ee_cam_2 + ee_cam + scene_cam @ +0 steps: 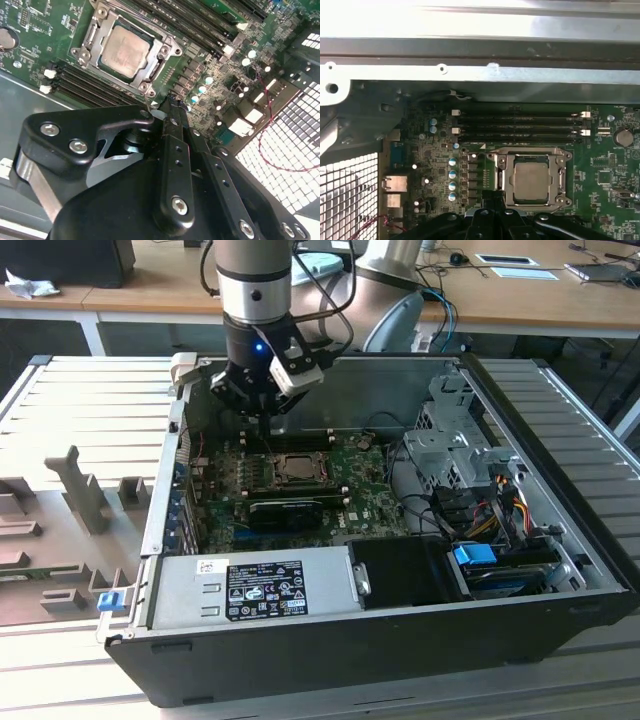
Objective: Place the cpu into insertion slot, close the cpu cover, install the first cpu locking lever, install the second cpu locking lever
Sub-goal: 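Install the first cpu locking lever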
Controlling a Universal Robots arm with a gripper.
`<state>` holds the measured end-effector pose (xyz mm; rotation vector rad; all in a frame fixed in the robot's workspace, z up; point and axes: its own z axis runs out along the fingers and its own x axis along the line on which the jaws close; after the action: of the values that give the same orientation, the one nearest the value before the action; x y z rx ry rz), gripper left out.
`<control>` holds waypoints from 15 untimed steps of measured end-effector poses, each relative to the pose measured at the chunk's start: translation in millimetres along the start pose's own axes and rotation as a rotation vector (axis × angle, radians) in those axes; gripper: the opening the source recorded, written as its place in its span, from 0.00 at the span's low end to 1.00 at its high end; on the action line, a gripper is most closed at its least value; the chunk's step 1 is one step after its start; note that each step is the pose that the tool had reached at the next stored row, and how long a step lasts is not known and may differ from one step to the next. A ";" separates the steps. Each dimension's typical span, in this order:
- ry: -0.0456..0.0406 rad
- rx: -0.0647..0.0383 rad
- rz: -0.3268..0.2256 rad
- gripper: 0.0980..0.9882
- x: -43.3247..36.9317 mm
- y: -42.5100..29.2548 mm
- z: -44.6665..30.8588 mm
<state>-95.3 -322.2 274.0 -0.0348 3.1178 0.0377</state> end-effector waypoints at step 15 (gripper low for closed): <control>-0.0015 -0.001 -0.030 0.01 20.6 21.4 16.2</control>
<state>-116.0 -300.8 257.9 -0.0823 3.1150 0.0390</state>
